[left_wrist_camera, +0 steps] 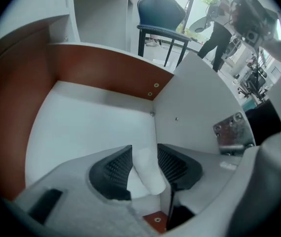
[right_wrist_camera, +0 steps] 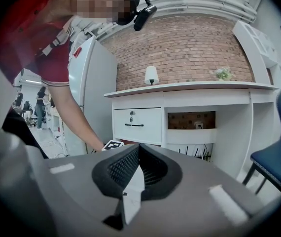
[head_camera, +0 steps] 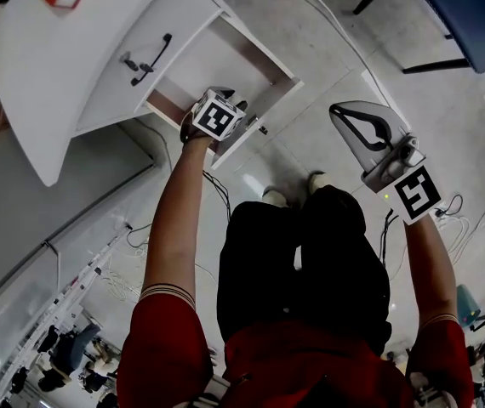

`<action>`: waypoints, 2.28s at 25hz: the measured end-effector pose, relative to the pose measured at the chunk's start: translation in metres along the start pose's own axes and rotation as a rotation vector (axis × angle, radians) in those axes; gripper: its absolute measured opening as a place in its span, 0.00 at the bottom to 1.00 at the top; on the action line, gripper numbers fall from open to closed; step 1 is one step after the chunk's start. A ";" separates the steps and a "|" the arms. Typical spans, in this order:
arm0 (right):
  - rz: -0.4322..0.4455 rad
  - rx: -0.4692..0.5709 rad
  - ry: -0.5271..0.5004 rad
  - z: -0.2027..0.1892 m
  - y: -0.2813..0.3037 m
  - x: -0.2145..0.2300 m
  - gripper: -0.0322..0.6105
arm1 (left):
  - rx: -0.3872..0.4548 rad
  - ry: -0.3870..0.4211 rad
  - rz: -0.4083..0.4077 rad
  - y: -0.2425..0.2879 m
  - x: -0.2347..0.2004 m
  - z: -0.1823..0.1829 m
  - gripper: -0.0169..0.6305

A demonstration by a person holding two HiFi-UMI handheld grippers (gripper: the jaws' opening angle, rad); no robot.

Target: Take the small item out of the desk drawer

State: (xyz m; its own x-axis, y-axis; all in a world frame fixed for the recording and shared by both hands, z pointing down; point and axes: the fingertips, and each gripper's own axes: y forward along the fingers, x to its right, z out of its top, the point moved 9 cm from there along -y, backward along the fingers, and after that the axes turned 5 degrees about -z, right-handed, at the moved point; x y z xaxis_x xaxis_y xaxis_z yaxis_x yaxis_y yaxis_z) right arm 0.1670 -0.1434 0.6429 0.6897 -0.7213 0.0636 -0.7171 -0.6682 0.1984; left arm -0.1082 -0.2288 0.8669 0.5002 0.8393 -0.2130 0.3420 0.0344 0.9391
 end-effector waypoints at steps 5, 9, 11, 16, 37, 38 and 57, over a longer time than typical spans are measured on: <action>-0.004 -0.014 0.000 -0.008 0.000 0.004 0.07 | -0.042 -0.031 0.011 0.015 -0.011 -0.005 0.31; -0.008 -0.022 0.002 -0.013 -0.001 0.006 0.07 | -0.067 -0.066 -0.009 0.024 -0.013 -0.011 0.31; -0.007 -0.025 0.004 -0.014 -0.001 0.005 0.07 | -0.069 -0.085 -0.021 0.027 -0.014 -0.013 0.31; -0.003 -0.041 0.010 -0.017 -0.003 0.007 0.07 | -0.067 -0.082 -0.020 0.028 -0.012 -0.013 0.24; 0.021 -0.023 0.066 0.111 0.000 -0.031 0.07 | 0.396 0.011 0.144 -0.185 0.057 0.036 0.23; 0.023 -0.020 0.065 0.121 -0.001 -0.034 0.07 | 0.421 0.018 0.151 -0.200 0.066 0.039 0.23; 0.073 0.106 0.030 0.298 -0.043 -0.100 0.07 | 0.967 0.079 0.387 -0.484 0.226 0.066 0.23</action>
State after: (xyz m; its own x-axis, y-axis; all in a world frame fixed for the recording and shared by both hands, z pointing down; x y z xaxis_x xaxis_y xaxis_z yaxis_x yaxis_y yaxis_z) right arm 0.0992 -0.0968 0.3365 0.6372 -0.7637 0.1035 -0.7707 -0.6311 0.0878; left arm -0.1081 -0.0917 0.3466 0.6700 0.7345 0.1075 0.6777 -0.6643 0.3153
